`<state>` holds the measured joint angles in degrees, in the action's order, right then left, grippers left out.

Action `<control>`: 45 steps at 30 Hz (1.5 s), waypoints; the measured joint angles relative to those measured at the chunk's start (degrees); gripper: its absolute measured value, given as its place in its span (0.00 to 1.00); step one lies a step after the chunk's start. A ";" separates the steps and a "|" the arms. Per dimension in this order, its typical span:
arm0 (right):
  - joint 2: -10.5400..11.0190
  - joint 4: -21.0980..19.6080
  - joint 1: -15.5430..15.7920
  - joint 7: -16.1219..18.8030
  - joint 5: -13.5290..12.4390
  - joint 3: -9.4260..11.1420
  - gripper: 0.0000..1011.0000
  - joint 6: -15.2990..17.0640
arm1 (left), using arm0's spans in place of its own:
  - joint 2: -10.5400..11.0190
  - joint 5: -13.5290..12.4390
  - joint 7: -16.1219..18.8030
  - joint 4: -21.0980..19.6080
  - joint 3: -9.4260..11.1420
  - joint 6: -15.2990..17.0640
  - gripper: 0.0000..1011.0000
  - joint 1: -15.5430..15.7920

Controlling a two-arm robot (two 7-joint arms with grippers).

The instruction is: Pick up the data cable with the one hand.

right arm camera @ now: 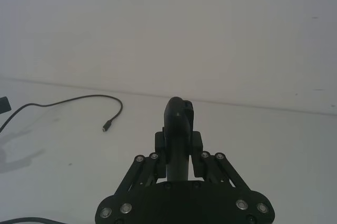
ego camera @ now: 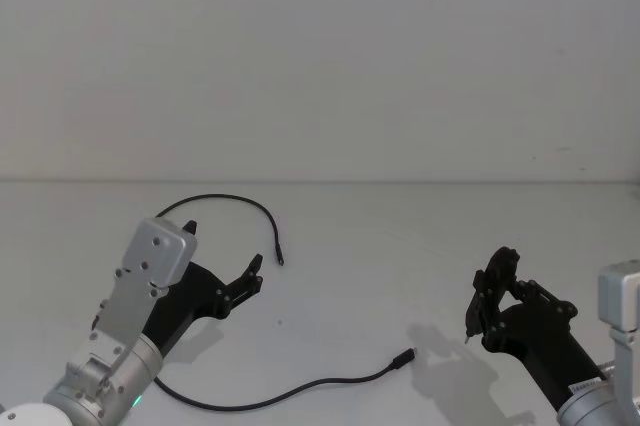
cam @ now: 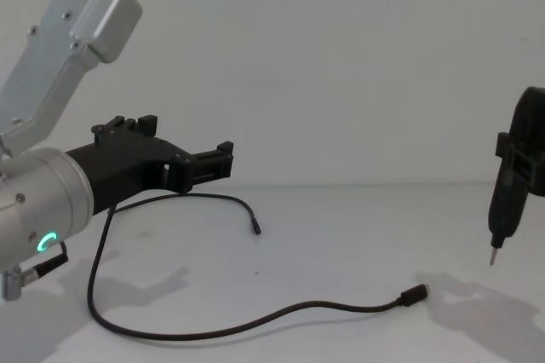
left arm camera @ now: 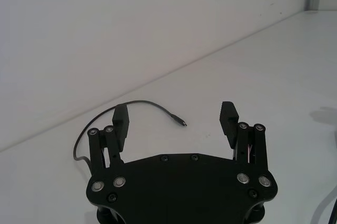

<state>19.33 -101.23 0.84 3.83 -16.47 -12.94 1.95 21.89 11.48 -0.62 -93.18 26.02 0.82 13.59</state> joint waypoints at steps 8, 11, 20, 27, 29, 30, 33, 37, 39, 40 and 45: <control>0.00 0.00 0.00 0.00 0.00 0.00 0.26 0.00 | 0.00 0.00 0.00 0.00 0.00 0.00 0.99 0.00; 0.00 0.00 0.00 0.00 0.00 0.00 0.26 0.00 | 0.00 0.01 0.00 0.00 0.00 -0.01 0.99 0.00; 0.00 0.00 0.00 0.00 0.00 0.00 0.26 0.00 | 0.00 0.01 -0.01 0.01 0.00 -0.03 0.99 0.00; 0.00 0.00 0.00 0.00 0.00 0.00 0.26 0.00 | 0.00 0.01 -0.01 0.00 0.00 -0.03 0.99 0.00; 0.00 0.00 0.00 0.00 0.00 0.00 0.26 0.00 | 0.00 0.01 -0.01 0.01 0.00 -0.03 0.99 0.00; 0.00 0.00 -0.01 0.00 0.00 0.00 0.26 0.00 | 0.00 0.01 -0.01 0.01 0.00 -0.03 0.99 0.00; 0.00 0.00 0.00 0.00 0.00 0.00 0.26 0.00 | 0.00 0.01 0.00 0.01 0.00 -0.04 0.99 0.00; 0.00 0.00 -0.01 0.00 0.00 0.00 0.26 0.00 | 0.00 0.01 -0.01 0.00 0.00 -0.04 0.99 0.00; 0.00 0.00 0.00 0.00 0.00 0.00 0.26 0.00 | 0.00 0.01 0.00 0.01 0.00 -0.03 0.99 0.00; 0.00 0.00 0.00 0.00 0.00 0.00 0.26 0.00 | 0.00 0.01 0.00 0.01 0.00 -0.03 0.99 0.00; 0.00 0.00 0.00 0.00 0.00 0.00 0.26 0.00 | 0.01 0.01 -0.11 0.00 0.01 0.00 0.99 -0.01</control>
<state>19.33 -101.23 0.84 3.83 -16.47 -12.94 1.95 21.91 11.48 -0.73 -93.18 26.03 0.83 13.58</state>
